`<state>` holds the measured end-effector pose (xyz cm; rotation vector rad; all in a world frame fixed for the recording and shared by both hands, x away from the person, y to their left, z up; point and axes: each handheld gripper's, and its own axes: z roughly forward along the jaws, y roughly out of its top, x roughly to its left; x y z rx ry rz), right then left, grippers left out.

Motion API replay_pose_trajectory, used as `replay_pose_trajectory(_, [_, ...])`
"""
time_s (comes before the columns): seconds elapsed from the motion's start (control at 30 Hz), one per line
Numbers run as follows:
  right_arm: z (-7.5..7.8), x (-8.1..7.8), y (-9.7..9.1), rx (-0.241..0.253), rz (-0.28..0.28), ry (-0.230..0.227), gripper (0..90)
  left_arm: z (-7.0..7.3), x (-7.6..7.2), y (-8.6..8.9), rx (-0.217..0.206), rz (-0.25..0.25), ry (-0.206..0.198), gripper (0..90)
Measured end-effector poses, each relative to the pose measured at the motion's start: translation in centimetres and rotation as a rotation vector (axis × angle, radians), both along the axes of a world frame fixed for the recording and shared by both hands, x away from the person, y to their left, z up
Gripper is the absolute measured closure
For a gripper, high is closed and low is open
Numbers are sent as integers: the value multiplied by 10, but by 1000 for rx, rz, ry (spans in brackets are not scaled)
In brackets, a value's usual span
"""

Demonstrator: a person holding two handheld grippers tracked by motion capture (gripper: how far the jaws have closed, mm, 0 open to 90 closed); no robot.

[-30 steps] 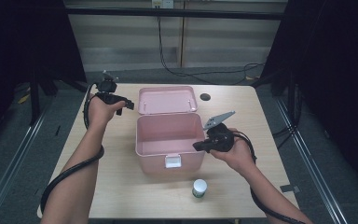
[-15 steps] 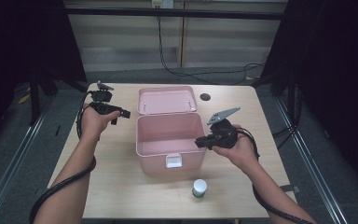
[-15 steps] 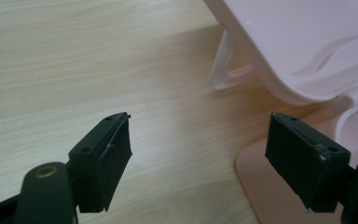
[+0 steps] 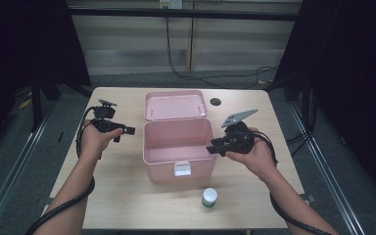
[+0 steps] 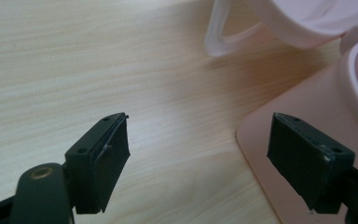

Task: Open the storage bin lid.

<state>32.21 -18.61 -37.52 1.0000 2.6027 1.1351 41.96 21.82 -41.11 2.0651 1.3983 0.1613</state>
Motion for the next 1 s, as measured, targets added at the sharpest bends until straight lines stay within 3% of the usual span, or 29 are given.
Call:
replay_pose_trajectory(0.2, [3, -1, -8, -24, -22, 12, 539, -15, -10, 6, -21, -20, -8, 201])
replay_pose_trajectory(0.27, [4, -2, -12, -13, -28, 10, 526, -19, -13, 8, -12, -30, -10, 201])
replay_pose_trajectory(0.37, [5, -4, -18, -14, -35, 7, 500, -26, -17, 12, -32, -28, -8, 200])
replay_pose_trajectory(0.7, [2, -13, -35, -44, -64, 20, 445, -45, -34, 19, -23, -50, -34, 201])
replay_pose_trajectory(1.0, [2, -19, -46, -37, -74, 26, 413, -63, -46, 15, -10, -84, -44, 192])
